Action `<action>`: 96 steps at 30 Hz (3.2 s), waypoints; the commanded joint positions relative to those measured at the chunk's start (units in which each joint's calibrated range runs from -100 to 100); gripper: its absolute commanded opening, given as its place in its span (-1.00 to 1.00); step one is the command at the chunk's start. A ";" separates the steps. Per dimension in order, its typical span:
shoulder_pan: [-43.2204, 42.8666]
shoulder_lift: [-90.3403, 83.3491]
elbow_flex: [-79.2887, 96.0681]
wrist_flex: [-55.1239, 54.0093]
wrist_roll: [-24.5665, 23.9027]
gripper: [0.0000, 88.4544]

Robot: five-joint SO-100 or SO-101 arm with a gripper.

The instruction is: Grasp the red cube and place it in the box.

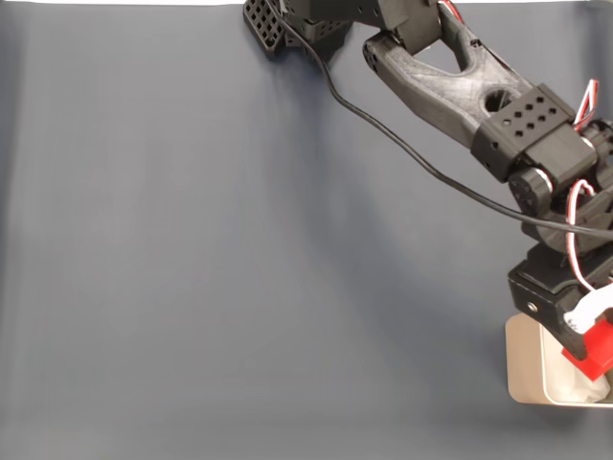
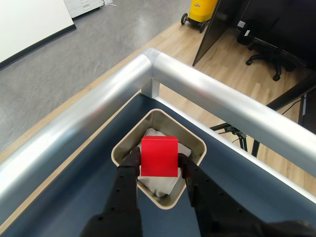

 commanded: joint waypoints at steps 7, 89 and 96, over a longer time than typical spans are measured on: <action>-0.68 -1.51 -4.51 0.97 -0.63 -0.94; 26.38 -91.29 102.15 -19.36 -2.74 -1.00; 26.31 -120.32 130.98 -16.16 -4.40 -1.00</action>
